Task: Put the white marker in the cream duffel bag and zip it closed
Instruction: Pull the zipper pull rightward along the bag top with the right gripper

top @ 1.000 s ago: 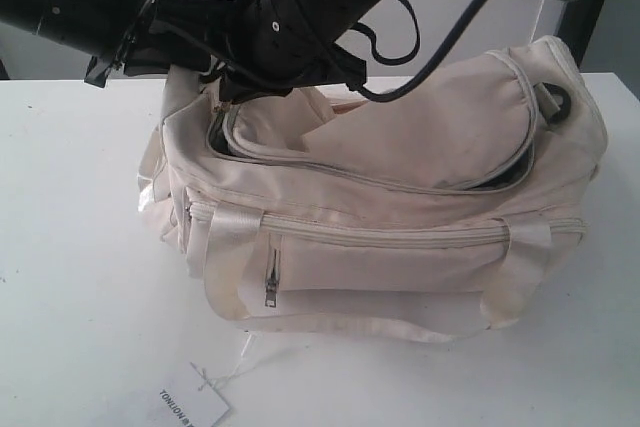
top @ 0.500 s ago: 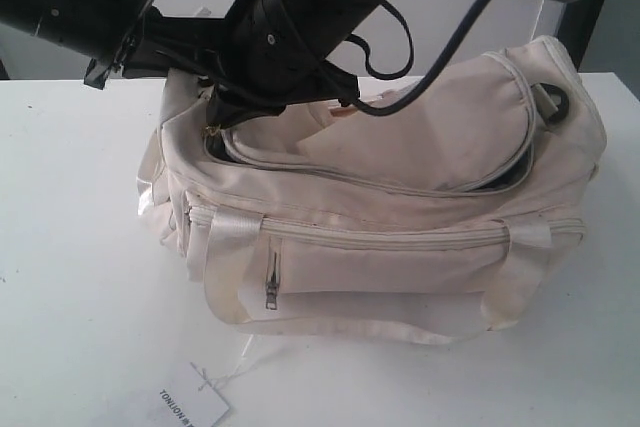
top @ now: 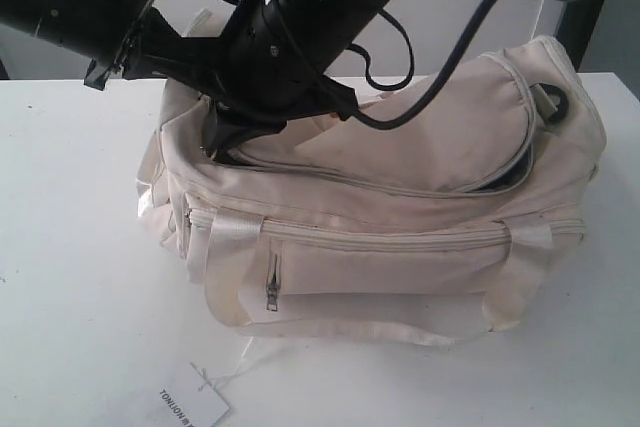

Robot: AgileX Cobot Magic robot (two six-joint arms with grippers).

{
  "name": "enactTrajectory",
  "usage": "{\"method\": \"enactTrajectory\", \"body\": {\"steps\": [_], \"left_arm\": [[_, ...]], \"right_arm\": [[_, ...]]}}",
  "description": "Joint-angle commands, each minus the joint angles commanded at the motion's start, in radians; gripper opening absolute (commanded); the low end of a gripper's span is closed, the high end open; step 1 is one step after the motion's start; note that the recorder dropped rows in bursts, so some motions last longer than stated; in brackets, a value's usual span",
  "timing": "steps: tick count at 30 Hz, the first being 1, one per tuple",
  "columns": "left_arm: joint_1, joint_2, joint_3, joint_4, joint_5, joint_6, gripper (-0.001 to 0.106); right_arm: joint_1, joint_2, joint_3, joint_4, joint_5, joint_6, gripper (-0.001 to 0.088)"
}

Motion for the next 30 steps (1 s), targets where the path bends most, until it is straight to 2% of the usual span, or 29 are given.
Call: {"method": "enactTrajectory", "body": {"steps": [18,30], "left_arm": [[0.000,0.000,0.000,0.012,-0.002,0.000,0.000],[0.000,0.000,0.000,0.029,-0.002,0.003,0.000]], "right_arm": [[0.000,0.000,0.000,0.011,0.204,-0.123,0.0000],[0.000,-0.051,0.000,0.008,0.204,-0.220,0.0000]]}}
